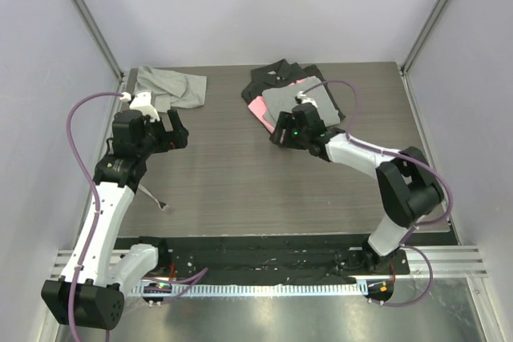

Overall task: Fold the napkin, place the utensils inside, and roll it up
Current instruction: Move the napkin to the centre of the board

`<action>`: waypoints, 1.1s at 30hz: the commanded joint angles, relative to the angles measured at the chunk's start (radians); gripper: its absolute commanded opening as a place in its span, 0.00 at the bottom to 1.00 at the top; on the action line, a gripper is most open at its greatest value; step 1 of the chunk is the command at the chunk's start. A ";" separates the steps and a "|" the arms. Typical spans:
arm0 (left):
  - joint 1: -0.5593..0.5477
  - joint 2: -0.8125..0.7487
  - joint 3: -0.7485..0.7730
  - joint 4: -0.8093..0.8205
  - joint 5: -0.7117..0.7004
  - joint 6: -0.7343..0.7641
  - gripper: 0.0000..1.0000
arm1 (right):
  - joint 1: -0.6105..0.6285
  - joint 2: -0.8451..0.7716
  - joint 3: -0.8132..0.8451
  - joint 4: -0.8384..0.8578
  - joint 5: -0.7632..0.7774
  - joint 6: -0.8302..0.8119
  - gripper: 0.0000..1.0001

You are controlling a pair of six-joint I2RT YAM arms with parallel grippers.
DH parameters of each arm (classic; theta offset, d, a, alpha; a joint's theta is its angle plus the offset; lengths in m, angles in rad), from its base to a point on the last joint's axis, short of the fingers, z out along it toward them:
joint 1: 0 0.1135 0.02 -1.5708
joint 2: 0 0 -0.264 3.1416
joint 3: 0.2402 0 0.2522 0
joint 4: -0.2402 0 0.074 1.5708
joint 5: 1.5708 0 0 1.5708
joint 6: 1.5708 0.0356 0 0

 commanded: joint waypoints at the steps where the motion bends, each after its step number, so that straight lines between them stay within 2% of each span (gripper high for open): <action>1: 0.003 0.002 0.014 0.035 0.014 0.010 1.00 | 0.048 0.122 0.112 0.043 -0.088 -0.003 0.69; 8: 0.002 -0.001 0.012 0.037 0.008 0.012 1.00 | 0.054 0.338 0.327 0.074 -0.220 -0.034 0.69; 11: 0.003 -0.001 0.011 0.039 0.006 0.013 1.00 | 0.054 0.405 0.393 0.054 -0.212 -0.048 0.69; 18: 0.002 -0.004 0.009 0.042 0.009 0.013 1.00 | 0.050 0.475 0.456 -0.056 -0.060 -0.056 0.69; 25: 0.003 0.011 0.028 0.046 0.015 0.009 1.00 | 0.034 0.497 0.505 -0.148 0.176 -0.097 0.69; 29: 0.003 0.001 0.031 0.060 0.003 0.021 1.00 | 0.001 0.533 0.528 -0.185 0.239 -0.122 0.69; 33: 0.005 0.008 0.034 0.055 0.003 0.022 1.00 | -0.068 0.561 0.544 -0.199 0.231 -0.115 0.69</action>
